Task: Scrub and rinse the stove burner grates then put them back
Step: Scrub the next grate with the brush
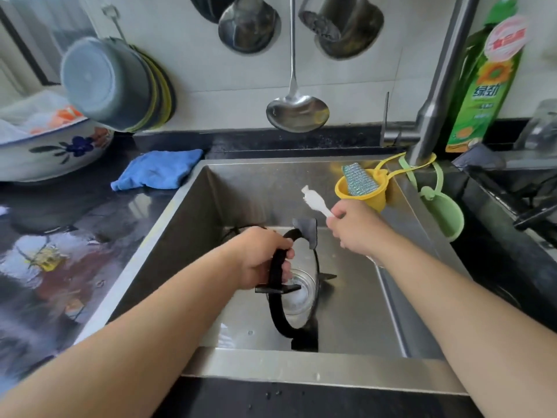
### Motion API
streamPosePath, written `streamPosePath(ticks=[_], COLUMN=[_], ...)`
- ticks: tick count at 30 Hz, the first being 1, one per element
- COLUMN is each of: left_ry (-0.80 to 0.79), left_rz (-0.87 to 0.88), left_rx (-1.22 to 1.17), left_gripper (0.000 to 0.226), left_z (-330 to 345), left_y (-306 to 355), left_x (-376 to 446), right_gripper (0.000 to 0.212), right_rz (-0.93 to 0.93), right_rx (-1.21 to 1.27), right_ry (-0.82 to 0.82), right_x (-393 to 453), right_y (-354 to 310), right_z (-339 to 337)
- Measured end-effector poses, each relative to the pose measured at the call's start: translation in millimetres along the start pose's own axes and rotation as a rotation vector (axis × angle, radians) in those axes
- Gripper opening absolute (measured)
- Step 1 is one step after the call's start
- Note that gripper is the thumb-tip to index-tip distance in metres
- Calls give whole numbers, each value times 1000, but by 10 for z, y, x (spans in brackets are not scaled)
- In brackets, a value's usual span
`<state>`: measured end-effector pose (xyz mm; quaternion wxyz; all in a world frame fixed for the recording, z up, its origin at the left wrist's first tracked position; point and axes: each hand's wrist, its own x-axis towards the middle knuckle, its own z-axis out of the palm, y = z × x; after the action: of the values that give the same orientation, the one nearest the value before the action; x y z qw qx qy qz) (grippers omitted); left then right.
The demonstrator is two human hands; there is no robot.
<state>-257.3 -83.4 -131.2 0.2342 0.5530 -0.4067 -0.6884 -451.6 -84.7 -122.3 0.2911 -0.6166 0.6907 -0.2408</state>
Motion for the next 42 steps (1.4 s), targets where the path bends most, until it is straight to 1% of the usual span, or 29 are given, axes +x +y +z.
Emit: streamPosePath(ticks=[1,3,6,9,11,13,14,16,18,22,24,29,31,34,35,38,39,40,42], left_ry=[2,32,49,22,-6,-31,-42,-63,-47,25,30,2,17,64,75,70,67,70,87], left_rz=[23,63,92,100,103,108,112,127,136,135,114,135,119,93,94,100,103,104,94], left_rx=[-19,39,101,111,92,110,139,170,187,216,213,247,276,272,254,237,240,243,240], left_gripper=[13,11,11,21,26,29,30,26,23,29,28,25,25,26,26,26,27,28,28], left_z=[10,23,44,62,91,113,139,205,265,196,152,294,304,219,198,221,230,232,197], left_y=[-30,-59,-44,-5,-5,-28,-36,-47,-49,-12,4,-12,2,28,33,20,8,2,0], left_x=[-21,-21,-39,-69,-54,-45,-39,-54,-70,-55,-31,-37,-32,12,16,3,1,4,24], right_gripper=[15,15,16,26,28,28,27,21,19,24,28,21,23,24,26,27,27,28,28], right_rz=[14,41,19,14,41,60,59,22,-1,98,133,1,18,130,144,81,66,59,81], right_rx=[15,2,-163,-268,-411,-573,-592,-573,-572,-680,-708,-622,-671,-724,-712,-629,-603,-603,-660], right_ry=[-12,-32,0,-33,-41,-13,16,66,79,21,-15,54,21,-88,-83,50,69,58,-25], right_x=[-29,-83,-148,-164,-173,-139,-113,-42,-26,-181,-202,65,45,-122,-126,44,98,142,139], right_y=[-5,7,-19,-107,-120,-156,-192,-279,-329,-152,-105,-318,-229,-40,-31,-140,-174,-171,-92], right_z=[-9,-26,-41,65,137,206,232,294,313,78,1,256,184,-15,-27,69,112,141,180])
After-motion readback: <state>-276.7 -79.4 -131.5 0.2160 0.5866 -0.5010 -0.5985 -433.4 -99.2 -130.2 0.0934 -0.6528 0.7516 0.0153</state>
